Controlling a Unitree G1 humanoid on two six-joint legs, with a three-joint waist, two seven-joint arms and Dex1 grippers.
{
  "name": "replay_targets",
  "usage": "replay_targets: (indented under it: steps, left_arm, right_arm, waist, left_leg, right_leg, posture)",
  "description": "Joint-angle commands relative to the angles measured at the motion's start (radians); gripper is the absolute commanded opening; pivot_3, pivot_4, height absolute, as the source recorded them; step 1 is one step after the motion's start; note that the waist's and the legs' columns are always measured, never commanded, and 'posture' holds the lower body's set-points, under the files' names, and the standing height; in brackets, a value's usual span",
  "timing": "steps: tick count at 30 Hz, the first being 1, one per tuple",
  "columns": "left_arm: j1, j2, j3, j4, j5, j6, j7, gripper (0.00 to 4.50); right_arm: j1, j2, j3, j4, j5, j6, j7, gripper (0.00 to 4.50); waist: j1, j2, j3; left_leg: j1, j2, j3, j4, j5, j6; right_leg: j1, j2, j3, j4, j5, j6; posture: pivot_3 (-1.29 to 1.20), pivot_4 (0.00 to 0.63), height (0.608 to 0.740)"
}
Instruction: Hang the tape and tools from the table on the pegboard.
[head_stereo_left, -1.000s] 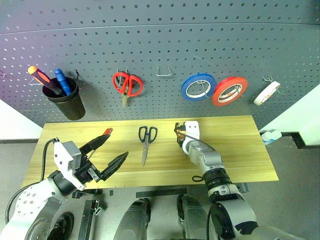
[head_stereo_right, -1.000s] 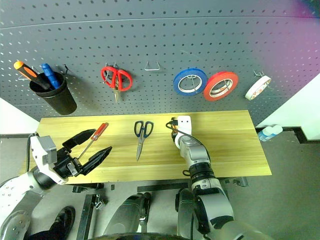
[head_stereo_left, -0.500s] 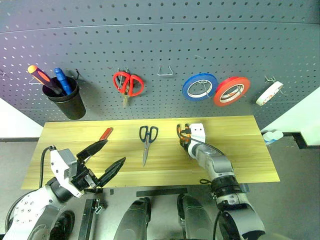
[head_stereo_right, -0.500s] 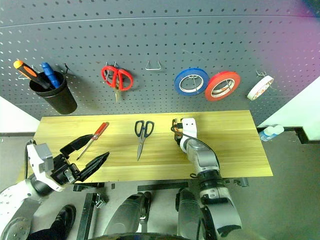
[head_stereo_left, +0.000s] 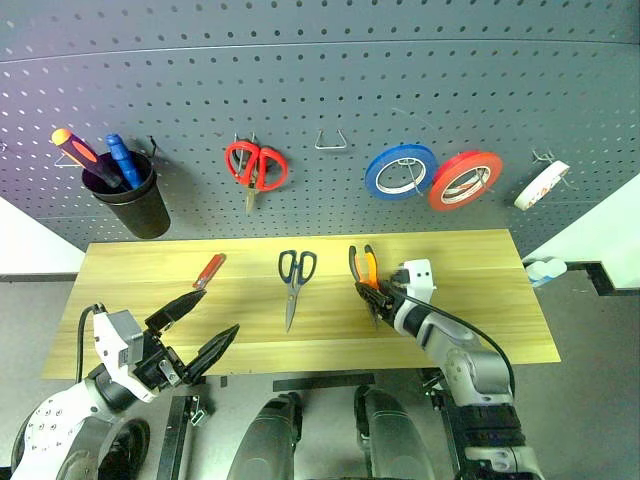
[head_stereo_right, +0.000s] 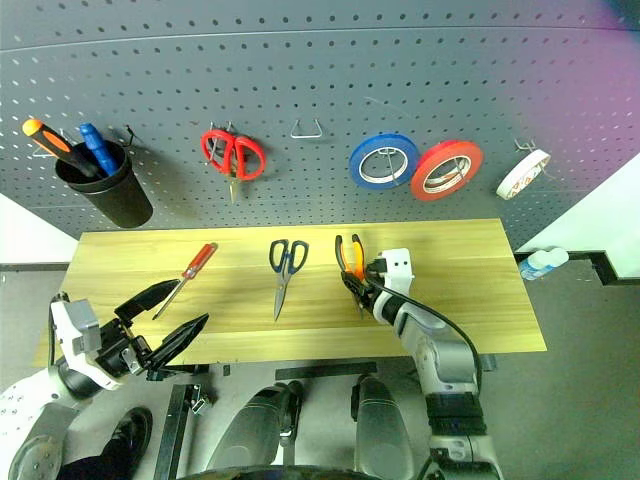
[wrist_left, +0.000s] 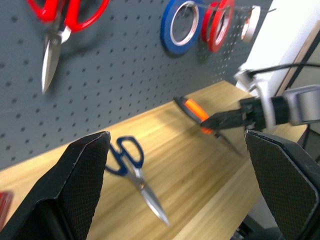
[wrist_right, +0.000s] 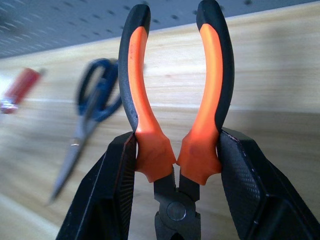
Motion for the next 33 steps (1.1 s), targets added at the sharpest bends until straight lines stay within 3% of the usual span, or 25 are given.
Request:
replay_targets:
  steps: [1,8,16,27,33]
  left_arm:
    - [0.0,-0.002,0.02,0.038,0.003,-0.064,-0.054,4.5]
    - [-0.031,-0.003,0.026,0.154,0.004,-0.131,-0.124,4.5]
    - [-0.072,-0.004,0.022,0.237,0.009,-0.18,-0.165,4.5]
    - [-0.094,-0.017,0.016,0.28,0.015,-0.212,-0.181,4.5]
    - [-0.094,-0.026,0.008,0.277,0.021,-0.222,-0.18,4.5]
  right_arm:
    - [0.042,0.008,-0.021,-0.097,0.083,-0.144,0.113,2.07]
    - [0.058,0.023,-0.036,-0.19,0.195,-0.219,0.187,2.07]
    - [-0.021,0.028,-0.026,-0.268,0.301,-0.203,0.187,2.07]
    - [-0.28,0.093,-0.033,-0.235,0.345,-0.238,0.092,2.07]
    - [-0.397,0.141,-0.016,-0.126,0.286,-0.328,0.083,2.07]
  waist:
    - [-0.002,0.0,0.0]
    - [-0.002,0.0,0.0]
    - [-0.003,0.0,0.0]
    - [-0.004,0.0,0.0]
    - [-0.004,0.0,0.0]
  left_leg:
    - [-0.001,0.0,0.0,0.0,0.0,0.0]
    - [-0.001,0.001,0.0,0.001,0.0,0.0]
    - [-0.001,0.0,0.0,0.001,0.0,0.0]
    - [-0.001,0.0,0.0,0.002,0.001,-0.001]
    - [0.0,0.0,0.0,0.002,0.001,-0.002]
  right_leg:
    - [0.0,0.0,0.0,-0.001,0.0,0.0]
    - [-0.001,0.0,0.0,0.0,0.0,0.0]
    - [-0.001,0.0,0.0,0.0,0.0,0.0]
    - [-0.003,0.0,0.0,0.005,0.001,0.0]
    - [-0.003,0.0,0.0,0.006,0.001,0.0]
  posture:
    - [0.02,0.261,0.74]
    - [0.0,0.253,0.74]
    - [-0.01,0.245,0.74]
    - [0.01,0.235,0.74]
    - [0.02,0.228,0.74]
